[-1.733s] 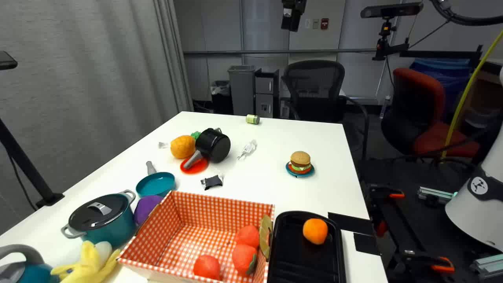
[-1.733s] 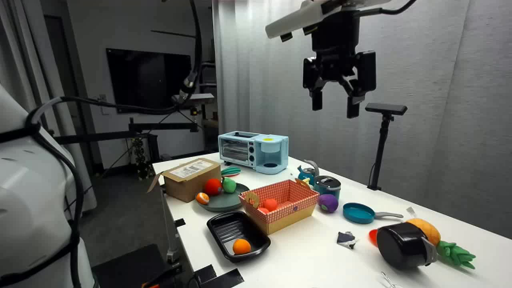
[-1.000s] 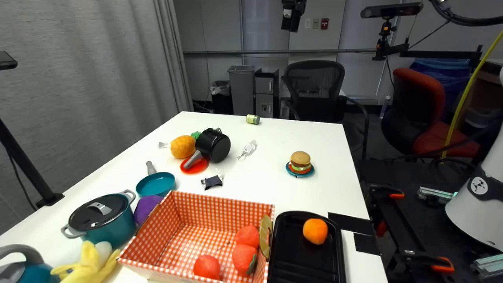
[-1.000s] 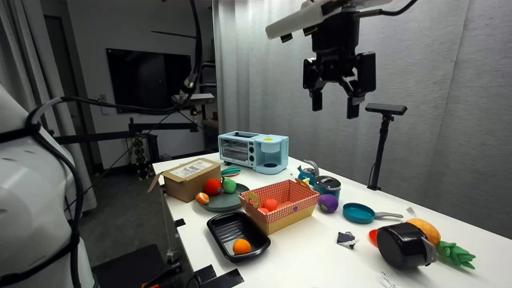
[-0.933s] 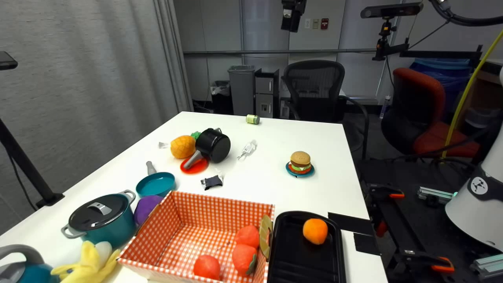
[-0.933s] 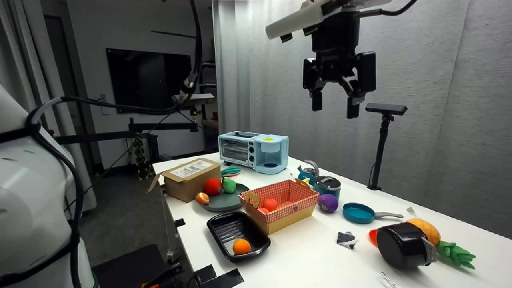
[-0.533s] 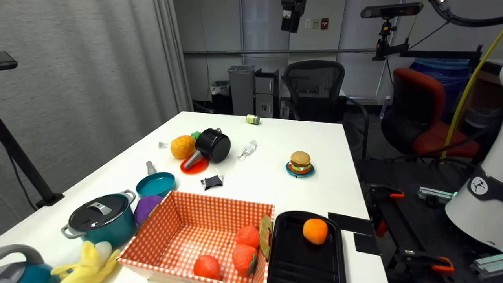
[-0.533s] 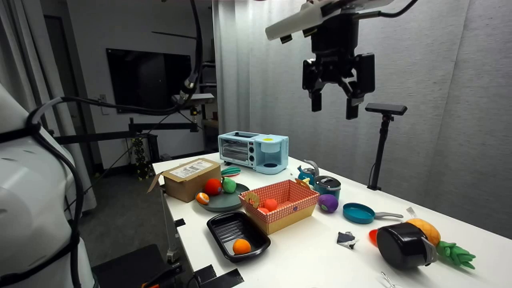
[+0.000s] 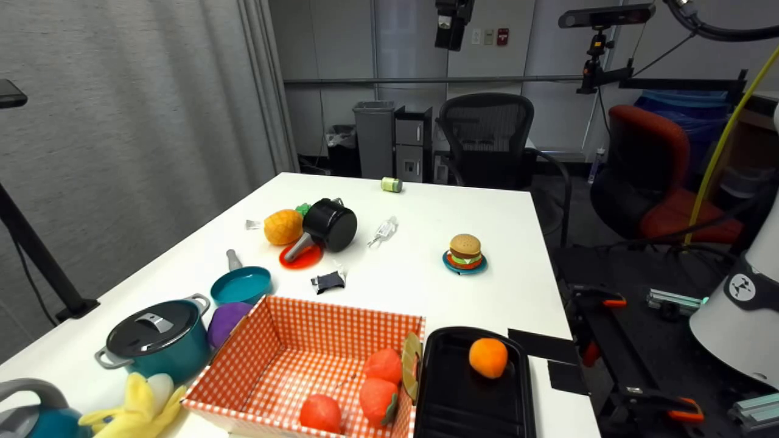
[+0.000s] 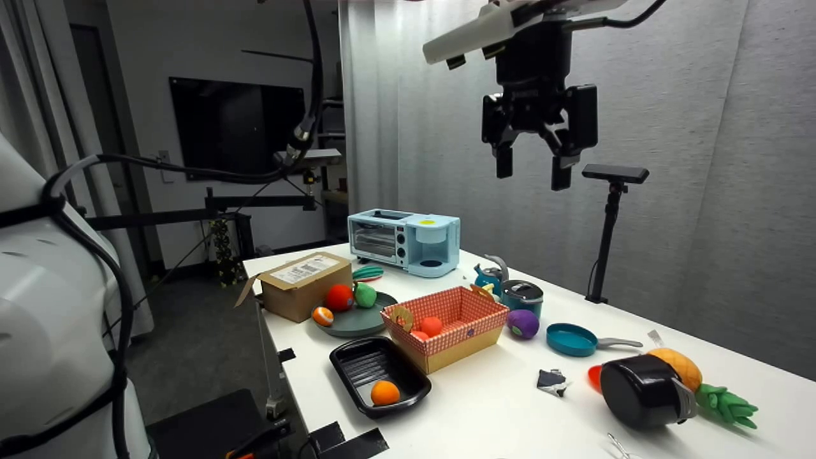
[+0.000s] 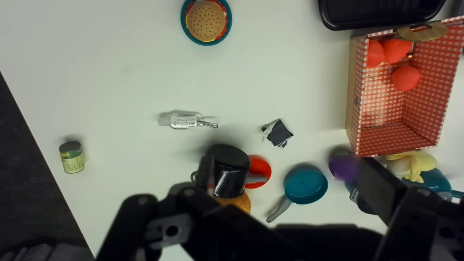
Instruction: Pick up the object from the table and put it in the carton box
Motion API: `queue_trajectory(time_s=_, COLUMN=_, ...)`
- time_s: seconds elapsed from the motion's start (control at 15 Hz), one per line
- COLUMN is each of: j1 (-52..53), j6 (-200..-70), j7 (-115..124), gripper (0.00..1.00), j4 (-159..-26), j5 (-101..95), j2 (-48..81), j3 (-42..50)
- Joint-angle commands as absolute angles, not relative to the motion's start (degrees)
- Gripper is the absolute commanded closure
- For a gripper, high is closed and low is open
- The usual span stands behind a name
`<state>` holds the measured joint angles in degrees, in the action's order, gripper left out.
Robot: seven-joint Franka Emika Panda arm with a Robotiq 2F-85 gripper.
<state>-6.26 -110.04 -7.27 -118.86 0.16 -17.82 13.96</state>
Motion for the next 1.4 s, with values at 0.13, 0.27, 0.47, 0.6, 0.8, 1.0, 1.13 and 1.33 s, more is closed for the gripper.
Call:
queue_trajectory(time_s=0.13, j1=-7.44, j6=-110.67, j7=-7.91, gripper=0.00, j4=-119.61, j5=0.09, j2=-17.13, j3=13.21)
queue_trajectory(time_s=0.27, j1=-7.53, j6=-111.19, j7=-8.03, gripper=0.00, j4=-120.46, j5=-0.83, j2=-16.57, j3=13.02)
queue_trajectory(time_s=0.47, j1=-7.59, j6=-111.24, j7=-8.41, gripper=0.00, j4=-122.48, j5=-1.84, j2=-15.74, j3=13.01)
queue_trajectory(time_s=0.6, j1=-7.66, j6=-111.44, j7=-8.66, gripper=0.00, j4=-123.65, j5=-2.26, j2=-15.02, j3=13.08)
queue_trajectory(time_s=0.8, j1=-7.76, j6=-113.27, j7=-8.62, gripper=0.00, j4=-125.81, j5=-3.61, j2=-14.28, j3=12.95)
queue_trajectory(time_s=1.0, j1=-7.85, j6=-118.49, j7=-9.10, gripper=0.00, j4=-128.83, j5=-5.90, j2=-13.44, j3=12.90)
queue_trajectory(time_s=1.13, j1=-7.85, j6=-121.49, j7=-9.59, gripper=0.00, j4=-130.51, j5=-6.64, j2=-12.30, j3=13.06)
queue_trajectory(time_s=1.33, j1=-8.18, j6=-126.19, j7=-10.36, gripper=0.00, j4=-132.72, j5=-7.58, j2=-9.54, j3=13.27)
